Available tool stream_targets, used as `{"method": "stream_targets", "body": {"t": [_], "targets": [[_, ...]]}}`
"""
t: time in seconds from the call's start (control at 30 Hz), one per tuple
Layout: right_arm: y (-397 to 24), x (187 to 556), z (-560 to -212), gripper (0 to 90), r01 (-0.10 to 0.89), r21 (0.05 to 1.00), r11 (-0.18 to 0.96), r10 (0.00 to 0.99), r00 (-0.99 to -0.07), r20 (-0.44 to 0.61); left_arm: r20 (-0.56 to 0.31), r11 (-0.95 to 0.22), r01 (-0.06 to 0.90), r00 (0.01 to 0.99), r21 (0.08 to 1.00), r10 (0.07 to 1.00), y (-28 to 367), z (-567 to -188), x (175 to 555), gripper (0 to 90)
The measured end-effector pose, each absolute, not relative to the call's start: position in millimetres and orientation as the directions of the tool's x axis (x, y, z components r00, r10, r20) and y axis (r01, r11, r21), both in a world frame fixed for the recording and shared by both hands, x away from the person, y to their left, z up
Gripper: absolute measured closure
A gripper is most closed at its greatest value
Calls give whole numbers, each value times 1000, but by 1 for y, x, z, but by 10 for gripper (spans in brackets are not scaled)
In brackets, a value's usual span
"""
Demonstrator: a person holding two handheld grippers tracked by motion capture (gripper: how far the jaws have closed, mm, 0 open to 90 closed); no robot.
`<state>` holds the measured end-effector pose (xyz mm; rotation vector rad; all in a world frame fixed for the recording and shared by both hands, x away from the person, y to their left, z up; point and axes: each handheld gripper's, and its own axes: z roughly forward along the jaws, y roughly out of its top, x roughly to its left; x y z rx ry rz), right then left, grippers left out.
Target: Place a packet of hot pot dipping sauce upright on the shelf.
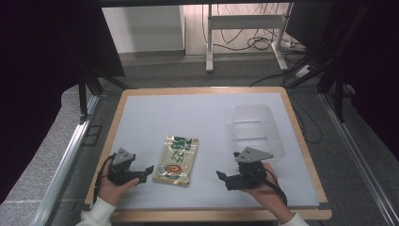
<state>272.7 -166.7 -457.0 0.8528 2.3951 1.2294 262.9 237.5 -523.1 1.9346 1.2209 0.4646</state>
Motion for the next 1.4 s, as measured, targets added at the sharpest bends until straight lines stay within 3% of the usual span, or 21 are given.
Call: {"method": "stream_targets", "body": {"t": [1.4], "targets": [[-128,322,-406,148,355,836,418,594,-803,45,-109,-222,591,472,776,875,238,-525,264,108]]}}
